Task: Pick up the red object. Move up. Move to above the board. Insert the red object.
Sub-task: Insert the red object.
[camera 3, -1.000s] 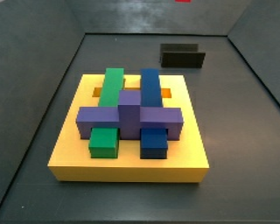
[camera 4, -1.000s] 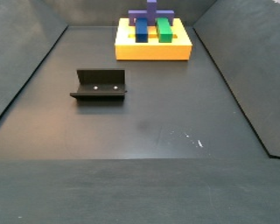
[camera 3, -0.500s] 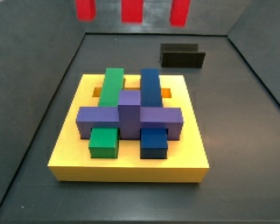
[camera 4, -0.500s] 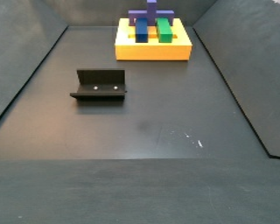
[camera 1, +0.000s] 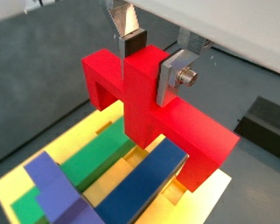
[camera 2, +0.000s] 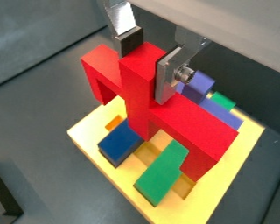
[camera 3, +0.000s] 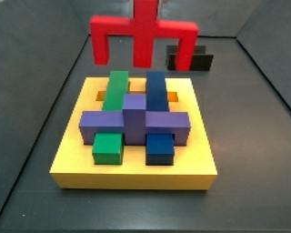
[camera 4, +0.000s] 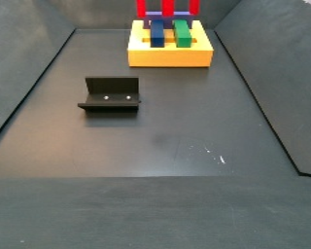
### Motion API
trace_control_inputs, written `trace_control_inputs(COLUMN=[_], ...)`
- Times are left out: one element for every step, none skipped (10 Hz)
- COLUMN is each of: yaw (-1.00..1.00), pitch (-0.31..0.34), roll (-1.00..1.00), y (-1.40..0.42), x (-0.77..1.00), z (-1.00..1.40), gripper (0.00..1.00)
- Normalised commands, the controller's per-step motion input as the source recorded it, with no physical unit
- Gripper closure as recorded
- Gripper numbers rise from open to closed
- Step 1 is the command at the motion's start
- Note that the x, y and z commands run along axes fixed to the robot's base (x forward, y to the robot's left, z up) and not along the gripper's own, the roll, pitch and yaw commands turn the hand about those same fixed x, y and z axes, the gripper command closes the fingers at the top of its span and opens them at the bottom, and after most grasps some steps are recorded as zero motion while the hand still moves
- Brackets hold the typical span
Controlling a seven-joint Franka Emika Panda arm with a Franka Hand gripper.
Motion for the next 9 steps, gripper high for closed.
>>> trace_control_inputs(yaw=[0.0, -0.27, -0.22, -0.19, -0.13, 0.0, 0.01, 0.01, 0.0], pitch=[-0.146, -0.099, -0.021, -0.079, -0.097, -0.049, 0.0, 0.009, 0.0], roll=[0.23, 0.08, 0.01, 0.0, 0.01, 0.02, 0.0, -0.06, -0.04], y=[0.0, 0.07, 0.03, 0.0, 0.0, -0.01, 0.0, 0.04, 0.09], x=[-0.1, -0.39, -0.27, -0.13, -0.03, 0.11, 0.27, 0.21, 0.0], z=[-0.76, -0.37, -0.12, -0.12, -0.13, -0.14, -0.04, 0.0, 0.0], gripper=[1.0, 1.0, 1.0, 1.0, 1.0, 1.0, 1.0, 1.0, 1.0])
